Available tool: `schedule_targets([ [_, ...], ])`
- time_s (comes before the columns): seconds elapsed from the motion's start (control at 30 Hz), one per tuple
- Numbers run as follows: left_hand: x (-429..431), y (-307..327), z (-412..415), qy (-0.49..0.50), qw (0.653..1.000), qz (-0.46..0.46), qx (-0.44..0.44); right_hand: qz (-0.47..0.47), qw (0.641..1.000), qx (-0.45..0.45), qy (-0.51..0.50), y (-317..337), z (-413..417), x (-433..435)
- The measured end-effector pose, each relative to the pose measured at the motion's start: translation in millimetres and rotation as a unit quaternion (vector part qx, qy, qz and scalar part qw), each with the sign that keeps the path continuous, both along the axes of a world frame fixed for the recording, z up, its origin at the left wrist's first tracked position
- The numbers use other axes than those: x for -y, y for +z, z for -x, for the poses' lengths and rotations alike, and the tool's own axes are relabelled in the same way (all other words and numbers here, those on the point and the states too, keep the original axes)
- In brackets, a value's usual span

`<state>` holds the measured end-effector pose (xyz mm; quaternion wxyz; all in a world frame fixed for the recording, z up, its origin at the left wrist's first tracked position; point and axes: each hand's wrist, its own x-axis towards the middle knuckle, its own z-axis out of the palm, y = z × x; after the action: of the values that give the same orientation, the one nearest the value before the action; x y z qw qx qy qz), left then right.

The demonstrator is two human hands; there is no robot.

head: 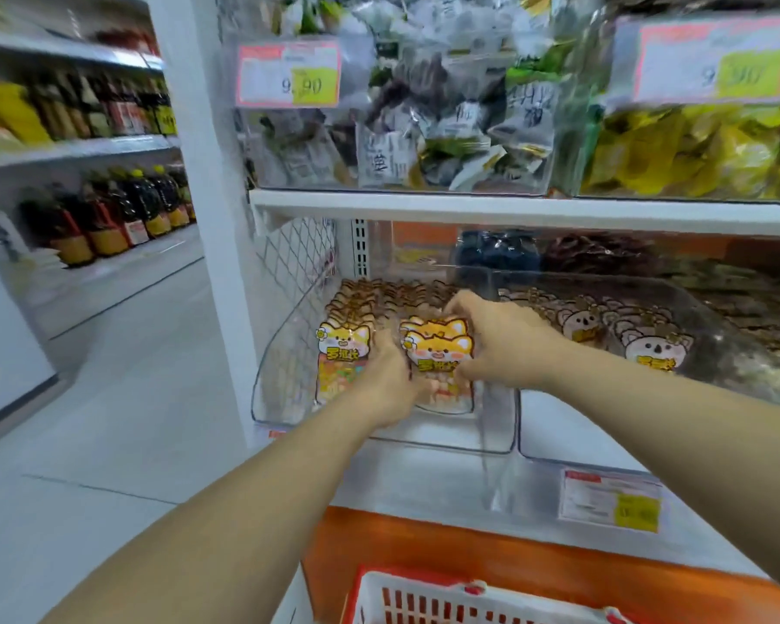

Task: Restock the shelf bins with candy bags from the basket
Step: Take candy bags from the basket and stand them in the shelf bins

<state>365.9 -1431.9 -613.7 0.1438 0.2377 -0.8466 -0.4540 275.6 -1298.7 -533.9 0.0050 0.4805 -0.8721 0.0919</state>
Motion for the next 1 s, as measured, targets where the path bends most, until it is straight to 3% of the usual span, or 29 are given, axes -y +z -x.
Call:
schedule_targets([
  [0.2, 9, -13, 33, 0.021, 0.993, 0.061, 0.1, -0.103, 0.98, -0.168, -0.04, -8, 11, 21],
  [0.4, 11, -17, 45, 0.007, 0.962, 0.167, 0.218, -0.202, 0.949, -0.236, -0.06, -8, 10, 37],
  [0.6, 9, -18, 43, 0.007, 0.959, 0.151, 0.242, -0.11, 0.944, -0.311, 0.029, -8, -10, 21],
  [0.77, 9, -17, 42, 0.0, 0.934, 0.214, 0.286, -0.224, 0.942, -0.246, 0.026, -17, -16, 4],
  [1.0, -3, -13, 30, 0.009, 0.971, 0.146, 0.189, -0.197, 0.959, -0.198, 0.042, -20, -12, -1],
])
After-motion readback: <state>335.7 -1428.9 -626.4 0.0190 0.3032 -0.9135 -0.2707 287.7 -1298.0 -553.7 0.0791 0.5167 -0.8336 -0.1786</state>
